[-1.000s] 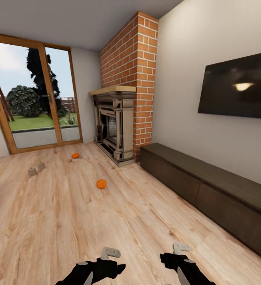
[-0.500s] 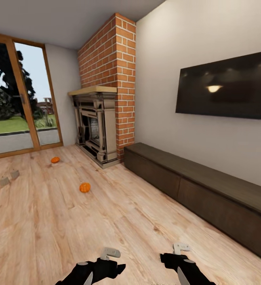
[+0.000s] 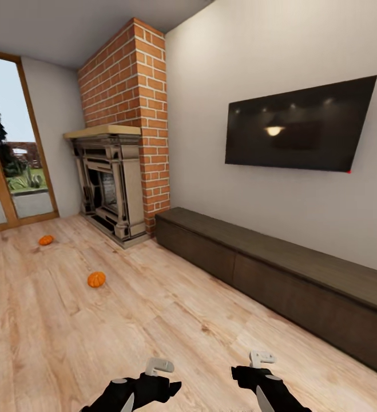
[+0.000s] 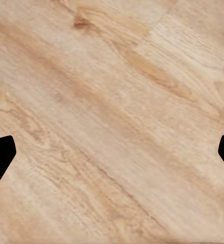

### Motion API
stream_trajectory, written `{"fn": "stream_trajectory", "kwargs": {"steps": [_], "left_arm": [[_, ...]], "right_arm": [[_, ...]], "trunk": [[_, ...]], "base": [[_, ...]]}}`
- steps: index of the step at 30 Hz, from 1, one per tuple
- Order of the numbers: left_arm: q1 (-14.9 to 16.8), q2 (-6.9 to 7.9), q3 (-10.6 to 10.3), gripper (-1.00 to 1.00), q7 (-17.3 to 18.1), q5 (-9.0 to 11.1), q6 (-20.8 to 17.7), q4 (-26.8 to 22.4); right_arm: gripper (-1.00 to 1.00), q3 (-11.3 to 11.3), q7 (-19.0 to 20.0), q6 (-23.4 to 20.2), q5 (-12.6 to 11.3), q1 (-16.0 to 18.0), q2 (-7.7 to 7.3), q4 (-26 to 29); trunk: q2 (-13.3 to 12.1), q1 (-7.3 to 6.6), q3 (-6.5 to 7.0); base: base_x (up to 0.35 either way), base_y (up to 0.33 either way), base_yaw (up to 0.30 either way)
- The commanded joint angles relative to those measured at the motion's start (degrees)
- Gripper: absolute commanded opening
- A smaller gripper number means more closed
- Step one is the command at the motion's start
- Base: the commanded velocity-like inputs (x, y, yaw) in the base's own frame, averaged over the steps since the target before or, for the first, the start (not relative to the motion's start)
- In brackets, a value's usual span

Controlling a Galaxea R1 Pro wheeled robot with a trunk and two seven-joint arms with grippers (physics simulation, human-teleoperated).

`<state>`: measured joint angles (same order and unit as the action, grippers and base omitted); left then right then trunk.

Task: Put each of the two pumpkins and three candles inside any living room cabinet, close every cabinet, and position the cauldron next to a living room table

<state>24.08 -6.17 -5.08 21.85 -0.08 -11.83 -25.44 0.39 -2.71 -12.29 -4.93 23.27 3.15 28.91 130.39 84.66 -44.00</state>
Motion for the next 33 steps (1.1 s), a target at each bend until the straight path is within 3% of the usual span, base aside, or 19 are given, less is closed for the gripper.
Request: {"fn": "stream_trajectory", "kwargs": {"steps": [1, 33], "left_arm": [[0.0, 0.02, 0.0, 1.0, 0.1, 0.0, -0.4, -0.1], [0.0, 0.02, 0.0, 1.0, 0.2, 0.0, -0.4, -0.1]], "right_arm": [[1.0, 0.0, -0.3, -0.3, -0.5, 0.0, 0.02, 0.1], [1.0, 0.0, -0.3, -0.3, -0.5, 0.0, 0.03, 0.1]], "trunk": [[0.0, -0.01, -0.04], [0.0, -0.01, 0.85]], "base": [[0.0, 0.0, -0.293], [0.0, 0.0, -0.291]]}}
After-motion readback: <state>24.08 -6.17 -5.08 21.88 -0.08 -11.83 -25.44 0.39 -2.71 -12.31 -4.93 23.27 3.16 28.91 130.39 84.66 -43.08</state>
